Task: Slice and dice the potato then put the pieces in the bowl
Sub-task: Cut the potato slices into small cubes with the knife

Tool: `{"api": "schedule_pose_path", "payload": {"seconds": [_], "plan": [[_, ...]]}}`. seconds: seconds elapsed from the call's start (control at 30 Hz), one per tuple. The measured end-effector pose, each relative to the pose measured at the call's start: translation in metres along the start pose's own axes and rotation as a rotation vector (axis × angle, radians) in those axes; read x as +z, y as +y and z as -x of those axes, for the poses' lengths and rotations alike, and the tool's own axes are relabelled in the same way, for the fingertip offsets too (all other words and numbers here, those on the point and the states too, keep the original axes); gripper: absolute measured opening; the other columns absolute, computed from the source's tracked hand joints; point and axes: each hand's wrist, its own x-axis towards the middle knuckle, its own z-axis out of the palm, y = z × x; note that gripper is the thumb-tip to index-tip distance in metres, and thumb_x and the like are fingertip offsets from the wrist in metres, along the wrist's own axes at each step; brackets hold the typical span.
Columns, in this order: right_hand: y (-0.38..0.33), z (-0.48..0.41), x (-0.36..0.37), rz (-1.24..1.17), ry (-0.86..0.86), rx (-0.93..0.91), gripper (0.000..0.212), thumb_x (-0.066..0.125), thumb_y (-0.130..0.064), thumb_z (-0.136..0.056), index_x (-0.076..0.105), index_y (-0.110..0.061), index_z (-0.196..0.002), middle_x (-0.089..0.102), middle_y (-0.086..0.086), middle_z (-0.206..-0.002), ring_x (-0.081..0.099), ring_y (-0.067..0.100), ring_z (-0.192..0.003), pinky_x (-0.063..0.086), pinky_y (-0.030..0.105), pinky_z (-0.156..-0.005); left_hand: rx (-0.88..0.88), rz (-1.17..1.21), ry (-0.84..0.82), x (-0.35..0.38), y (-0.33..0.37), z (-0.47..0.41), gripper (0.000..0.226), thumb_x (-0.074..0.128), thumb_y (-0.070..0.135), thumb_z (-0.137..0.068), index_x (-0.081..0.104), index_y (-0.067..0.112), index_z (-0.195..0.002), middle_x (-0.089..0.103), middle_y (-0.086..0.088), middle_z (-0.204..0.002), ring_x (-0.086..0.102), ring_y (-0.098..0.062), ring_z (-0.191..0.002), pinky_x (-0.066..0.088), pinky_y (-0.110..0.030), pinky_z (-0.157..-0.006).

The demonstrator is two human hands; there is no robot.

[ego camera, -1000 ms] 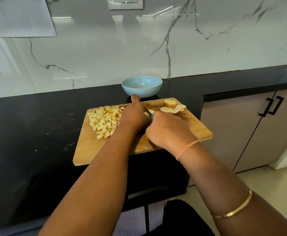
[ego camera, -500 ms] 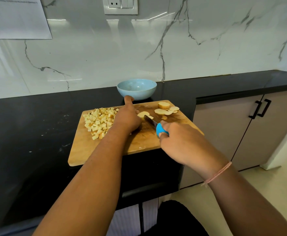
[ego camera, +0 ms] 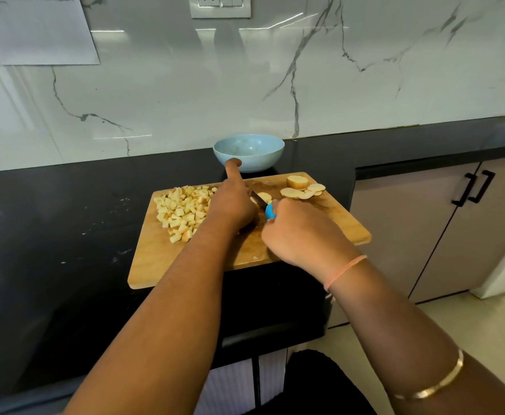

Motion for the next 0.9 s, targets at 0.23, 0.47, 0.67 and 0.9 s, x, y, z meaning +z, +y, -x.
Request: {"api": "schedule_pose_path", "payload": {"seconds": [0.23,0.47,0.67,0.9], "plan": [[-0.004,-0.008,-0.016,0.014,-0.062,0.0,0.032,0.043,-0.022,-0.095,0.049,-0.015,-0.125,0.042,-0.003,-0.075,0.051,0.016,-0.077,0.044,0.027,-0.071,0.008,0.005,0.028,0.0,0.002,0.002,0.084,0.061,-0.002,-0.082,0.011,0.018,-0.146,0.057,-0.002,-0.091,0.058,-0.016,-0.082,0.045,-0.022,-0.064],[0.01,0.026,-0.024,0.038,-0.075,-0.033,0.043,0.041,-0.02,-0.093,0.044,-0.019,-0.136,0.043,-0.002,-0.075,0.041,0.012,-0.057,0.039,0.025,-0.055,0.0,0.028,0.041,0.001,0.004,0.004,0.081,0.056,-0.005,-0.084,0.01,0.017,-0.147,0.06,-0.007,-0.096,0.057,-0.015,-0.081,0.043,-0.02,-0.062],[0.022,0.035,-0.02,-0.01,-0.006,-0.026,0.042,0.043,-0.027,-0.095,0.045,-0.022,-0.137,0.051,-0.005,-0.09,0.053,0.013,-0.073,0.05,0.03,-0.071,0.004,-0.016,0.037,-0.002,0.005,0.005,0.082,0.059,-0.004,-0.085,0.009,0.017,-0.147,0.059,-0.011,-0.105,0.058,-0.018,-0.086,0.045,-0.025,-0.069],[0.016,0.017,-0.007,-0.028,0.048,-0.042,0.045,0.038,-0.032,-0.1,0.036,-0.025,-0.144,0.057,-0.002,-0.105,0.056,0.015,-0.092,0.049,0.028,-0.076,-0.009,-0.032,0.051,-0.001,0.005,0.004,0.078,0.054,-0.003,-0.089,0.007,0.019,-0.148,0.058,-0.009,-0.106,0.057,-0.017,-0.086,0.045,-0.025,-0.068]]}}
